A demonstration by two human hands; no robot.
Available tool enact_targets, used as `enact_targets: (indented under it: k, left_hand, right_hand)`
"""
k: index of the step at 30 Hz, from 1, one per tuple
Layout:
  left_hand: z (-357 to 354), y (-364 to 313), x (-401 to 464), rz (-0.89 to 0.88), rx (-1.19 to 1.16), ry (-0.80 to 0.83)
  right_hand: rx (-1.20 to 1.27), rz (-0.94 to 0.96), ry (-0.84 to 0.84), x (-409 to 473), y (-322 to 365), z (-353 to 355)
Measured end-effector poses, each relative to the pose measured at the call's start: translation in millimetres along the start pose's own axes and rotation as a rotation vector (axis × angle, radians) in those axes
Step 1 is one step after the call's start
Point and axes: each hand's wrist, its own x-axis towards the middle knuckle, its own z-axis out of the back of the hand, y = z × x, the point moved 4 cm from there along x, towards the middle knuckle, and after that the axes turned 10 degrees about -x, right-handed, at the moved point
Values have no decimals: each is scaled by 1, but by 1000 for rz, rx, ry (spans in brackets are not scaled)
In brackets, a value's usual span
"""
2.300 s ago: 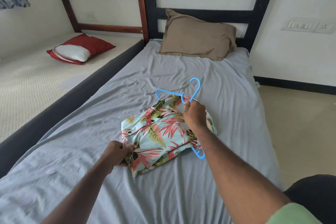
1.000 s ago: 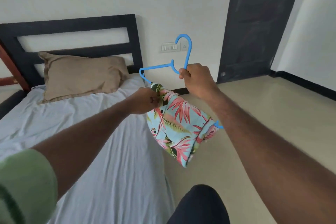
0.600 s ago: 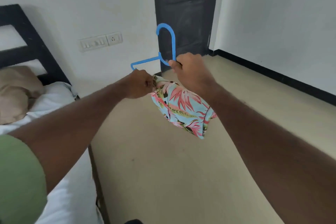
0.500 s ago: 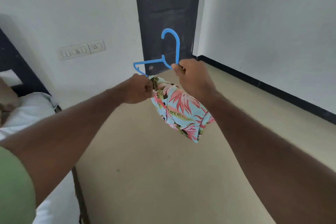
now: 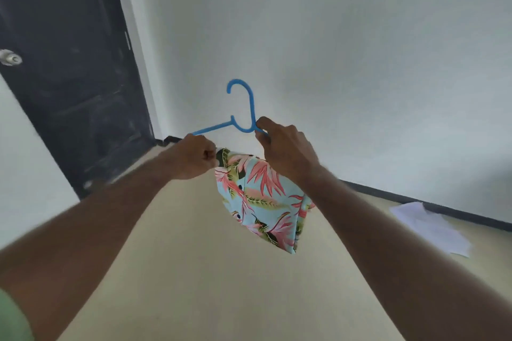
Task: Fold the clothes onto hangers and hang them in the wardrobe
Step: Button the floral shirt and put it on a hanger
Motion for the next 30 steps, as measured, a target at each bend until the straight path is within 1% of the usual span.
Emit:
enact_targets:
  k: [3, 8, 9, 11, 13, 15, 18, 20, 24, 27, 30]
  left_hand:
    - [8, -105, 32, -158, -72, 18]
    - [17, -272, 59, -487, -178, -191]
    - [15, -302, 63, -539, -191, -198]
    - [2, -368, 67, -662, -209, -142]
    - [-16, -427, 67, -773, -220, -120]
    - [-29, -475, 62, -873, -201, -138]
    - [-57, -563, 37, -1072, -145, -150]
    - [-73, -609, 18, -1168, -165, -134]
    - [-110, -710, -25, -1384, -215, -62]
    - [-124, -772, -64, -1494, -366, 60]
    - [-140, -824, -112, -1564, -370, 196]
  right_hand:
    - [-49, -131, -34, -13, -58, 89]
    - [-78, -292, -99, -58, -137, 208]
    - [-88, -314, -114, -69, -150, 229]
    - [-116, -385, -167, -99, -180, 273]
    - [-154, -464, -216, -131, -209, 311]
    - [-181, -540, -256, -161, -230, 341]
    - [-242, -701, -316, -223, -262, 388]
    - [-284, -770, -335, -261, -274, 411]
    - [-392, -980, -354, -361, -281, 468]
    - [-507, -1172, -338, -430, -263, 499]
    - [-621, -1307, -426, -499, -231, 519]
